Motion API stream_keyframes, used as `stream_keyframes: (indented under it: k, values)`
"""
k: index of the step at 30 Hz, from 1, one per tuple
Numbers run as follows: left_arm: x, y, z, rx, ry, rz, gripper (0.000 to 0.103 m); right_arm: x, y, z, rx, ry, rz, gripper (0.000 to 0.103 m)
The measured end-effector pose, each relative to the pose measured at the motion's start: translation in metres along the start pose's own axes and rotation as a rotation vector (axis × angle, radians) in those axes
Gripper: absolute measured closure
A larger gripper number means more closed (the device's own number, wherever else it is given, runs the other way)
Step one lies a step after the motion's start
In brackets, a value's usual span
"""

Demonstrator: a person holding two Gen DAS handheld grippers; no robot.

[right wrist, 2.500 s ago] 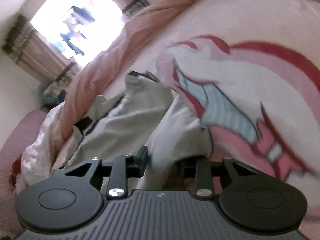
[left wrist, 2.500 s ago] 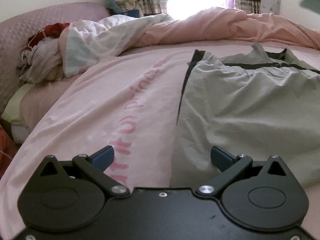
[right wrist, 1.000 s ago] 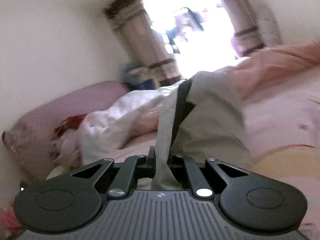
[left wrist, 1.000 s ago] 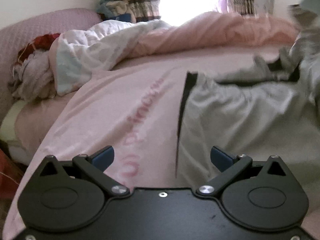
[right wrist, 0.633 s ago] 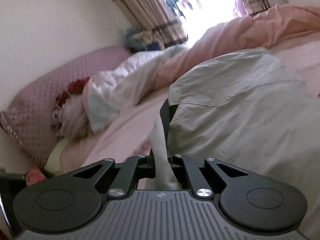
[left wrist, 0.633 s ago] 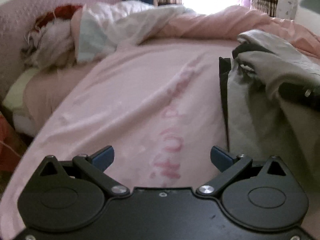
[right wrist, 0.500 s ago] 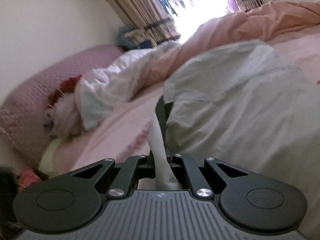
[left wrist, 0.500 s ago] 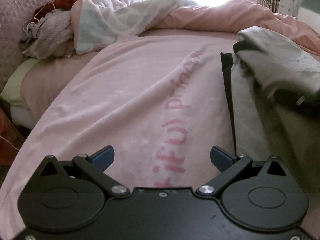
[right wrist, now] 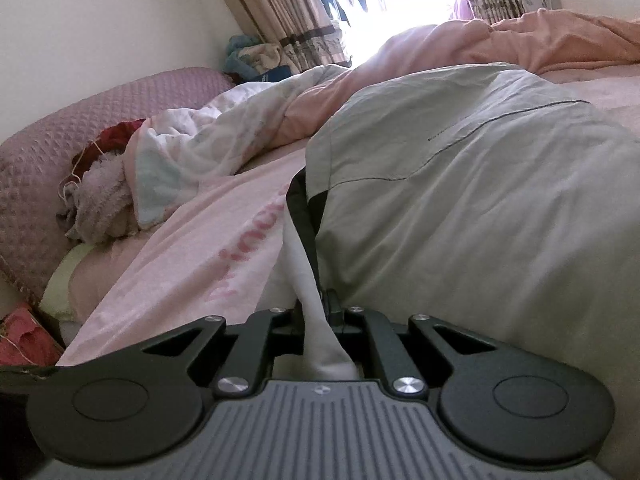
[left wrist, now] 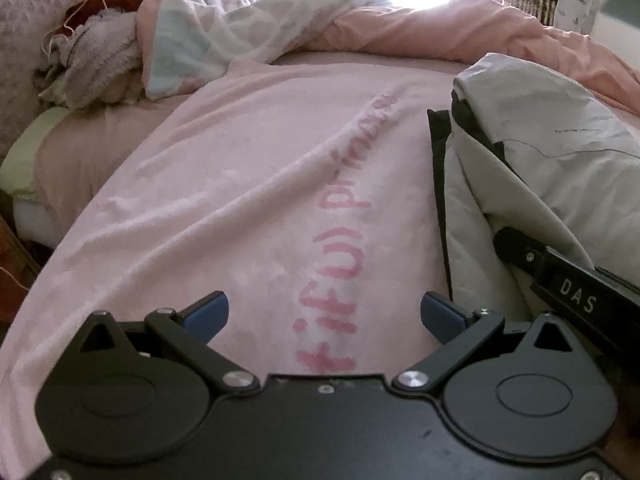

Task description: Fold large clothes

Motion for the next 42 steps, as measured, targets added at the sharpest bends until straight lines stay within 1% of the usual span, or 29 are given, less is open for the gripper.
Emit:
stream_keyframes:
  k: [4, 5, 6, 7, 8, 9, 11, 12, 13, 14, 15, 18, 20, 21, 22, 23, 24, 25, 26, 28, 29, 31, 32, 35, 37, 38, 39, 41, 42]
  values:
    - [0.001, -0.003, -0.001, 0.004, 0.003, 0.001, 0.000, 0.005, 0.002, 0.001, 0.011, -0.014, -0.029, 0.096]
    - [0.001, -0.004, -0.003, 0.002, 0.005, 0.001, 0.000, 0.007, 0.007, -0.005, 0.043, -0.025, -0.034, 0.087]
    - [0.002, -0.004, -0.004, -0.001, 0.007, 0.002, 0.000, 0.012, 0.013, -0.013, 0.064, -0.026, -0.031, 0.081]
    - [0.003, -0.003, -0.007, -0.011, 0.006, 0.002, 0.000, 0.016, 0.022, -0.028, 0.046, -0.015, -0.019, 0.078]
    - [0.005, -0.003, -0.011, -0.024, 0.005, -0.003, 0.000, 0.019, 0.031, -0.047, 0.002, 0.019, -0.021, 0.072]
    - [0.006, -0.004, -0.015, -0.038, 0.002, -0.015, 0.000, 0.022, 0.038, -0.062, -0.035, 0.048, -0.036, 0.061]
    - [0.008, -0.001, -0.023, -0.054, -0.019, -0.042, 0.000, 0.021, 0.049, -0.099, -0.115, 0.088, -0.068, 0.053]
    - [0.008, 0.001, -0.027, -0.067, -0.038, -0.055, 0.000, 0.016, 0.051, -0.115, -0.153, 0.086, -0.079, 0.061]
    - [0.007, 0.004, -0.032, -0.079, -0.056, -0.066, 0.000, 0.007, 0.051, -0.129, -0.181, 0.061, -0.086, 0.071]
    - [0.005, 0.006, -0.037, -0.093, -0.070, -0.076, 0.000, -0.003, 0.051, -0.137, -0.183, 0.034, -0.082, 0.094]
    - [0.002, 0.008, -0.045, -0.114, -0.091, -0.083, 0.000, -0.020, 0.050, -0.144, -0.171, 0.012, -0.062, 0.098]
    - [-0.015, 0.015, -0.066, -0.188, -0.160, -0.086, 0.000, -0.071, 0.041, -0.152, -0.149, -0.054, 0.022, 0.098]
    - [-0.030, 0.017, -0.075, -0.221, -0.224, -0.073, 0.000, -0.102, 0.028, -0.144, -0.094, -0.091, 0.073, 0.098]
    - [-0.038, 0.017, -0.077, -0.230, -0.255, -0.059, 0.000, -0.115, 0.018, -0.136, -0.055, -0.089, 0.094, 0.102]
    - [-0.048, 0.016, -0.076, -0.231, -0.281, -0.037, 0.000, -0.122, 0.008, -0.129, -0.045, -0.085, 0.100, 0.103]
    - [-0.060, 0.013, -0.073, -0.218, -0.290, -0.005, 0.000, -0.129, -0.007, -0.120, -0.042, -0.122, 0.069, 0.103]
    - [-0.072, 0.008, -0.066, -0.191, -0.272, 0.035, 0.000, -0.130, -0.018, -0.115, -0.058, -0.168, 0.024, 0.103]
    - [-0.083, 0.001, -0.056, -0.155, -0.220, 0.091, 0.000, -0.129, -0.024, -0.114, -0.082, -0.196, -0.003, 0.103]
    - [-0.094, -0.007, -0.043, -0.121, -0.132, 0.162, 0.000, -0.128, -0.026, -0.116, -0.094, -0.204, -0.006, 0.103]
    - [-0.106, -0.022, -0.022, -0.084, 0.008, 0.272, 0.000, -0.127, -0.019, -0.115, -0.065, -0.190, 0.016, 0.103]
    - [-0.107, -0.027, -0.017, -0.090, 0.010, 0.282, 0.000, -0.129, -0.013, -0.117, -0.042, -0.170, 0.041, 0.103]
    - [-0.099, -0.029, -0.014, -0.082, -0.031, 0.218, 0.000, -0.126, -0.004, -0.129, 0.005, -0.115, 0.103, 0.102]
    - [-0.094, -0.029, -0.012, -0.071, -0.053, 0.197, 0.000, -0.124, -0.003, -0.135, 0.012, -0.104, 0.099, 0.102]
    - [-0.082, -0.029, -0.010, -0.052, -0.085, 0.170, 0.000, -0.119, -0.013, -0.154, 0.013, -0.180, 0.001, 0.103]
    - [-0.079, -0.029, -0.011, -0.044, -0.090, 0.147, 0.000, -0.124, -0.025, -0.161, -0.017, -0.180, -0.020, 0.103]
    - [-0.078, -0.030, -0.011, -0.041, -0.088, 0.144, 0.000, -0.130, -0.030, -0.159, -0.021, -0.196, 0.002, 0.095]
    - [-0.073, -0.032, -0.011, -0.042, -0.080, 0.145, 0.000, -0.137, -0.030, -0.154, -0.016, -0.203, 0.028, 0.092]
    - [-0.073, -0.035, -0.014, -0.054, -0.068, 0.149, 0.000, -0.148, -0.033, -0.152, -0.033, -0.182, 0.055, 0.090]
    - [-0.073, -0.035, -0.017, -0.068, -0.063, 0.156, 0.000, -0.153, -0.032, -0.158, -0.049, -0.145, 0.089, 0.090]
Point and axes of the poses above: each gripper's, at about its wrist camera, not at the fingertips, and z roughly the way its jaws point, x to its left, y to its top, the point moved 4 cm from there along z, roughly the way its jaws point, and after that the axes turned 8 degrees about x, right-handed, at the moved point
